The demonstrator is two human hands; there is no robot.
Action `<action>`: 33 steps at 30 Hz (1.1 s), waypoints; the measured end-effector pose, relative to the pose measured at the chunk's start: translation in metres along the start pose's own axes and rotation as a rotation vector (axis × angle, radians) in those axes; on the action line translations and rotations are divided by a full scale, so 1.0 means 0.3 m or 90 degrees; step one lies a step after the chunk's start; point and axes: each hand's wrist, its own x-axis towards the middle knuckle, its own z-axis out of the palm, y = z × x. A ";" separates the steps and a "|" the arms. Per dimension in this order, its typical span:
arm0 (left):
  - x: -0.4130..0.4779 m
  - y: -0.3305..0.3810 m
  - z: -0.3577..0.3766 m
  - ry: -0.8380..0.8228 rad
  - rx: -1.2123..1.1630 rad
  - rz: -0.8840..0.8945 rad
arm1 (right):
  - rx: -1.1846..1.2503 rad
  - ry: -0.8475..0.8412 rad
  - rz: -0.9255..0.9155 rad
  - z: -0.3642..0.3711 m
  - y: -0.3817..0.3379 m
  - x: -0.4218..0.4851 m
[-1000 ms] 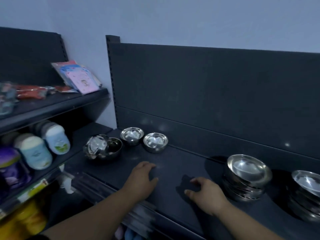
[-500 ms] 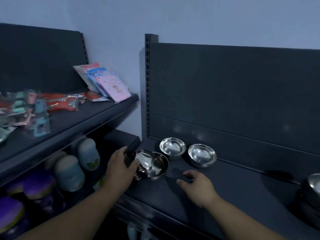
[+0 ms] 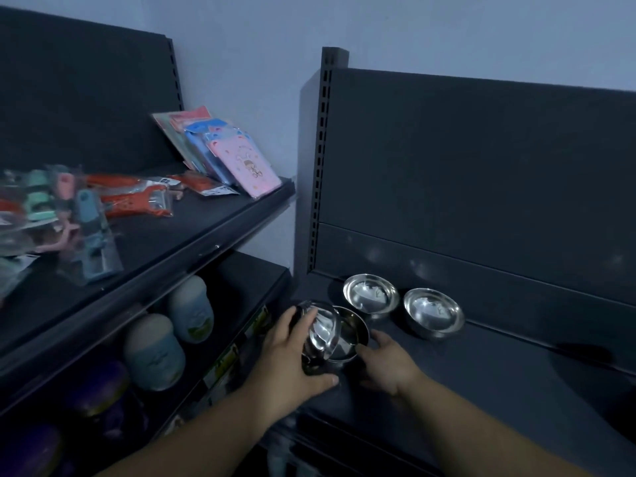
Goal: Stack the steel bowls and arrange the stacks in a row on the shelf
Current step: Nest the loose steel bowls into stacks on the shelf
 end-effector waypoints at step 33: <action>0.087 0.157 0.043 0.231 -0.415 -0.305 | 0.009 0.026 0.004 -0.379 0.176 -0.044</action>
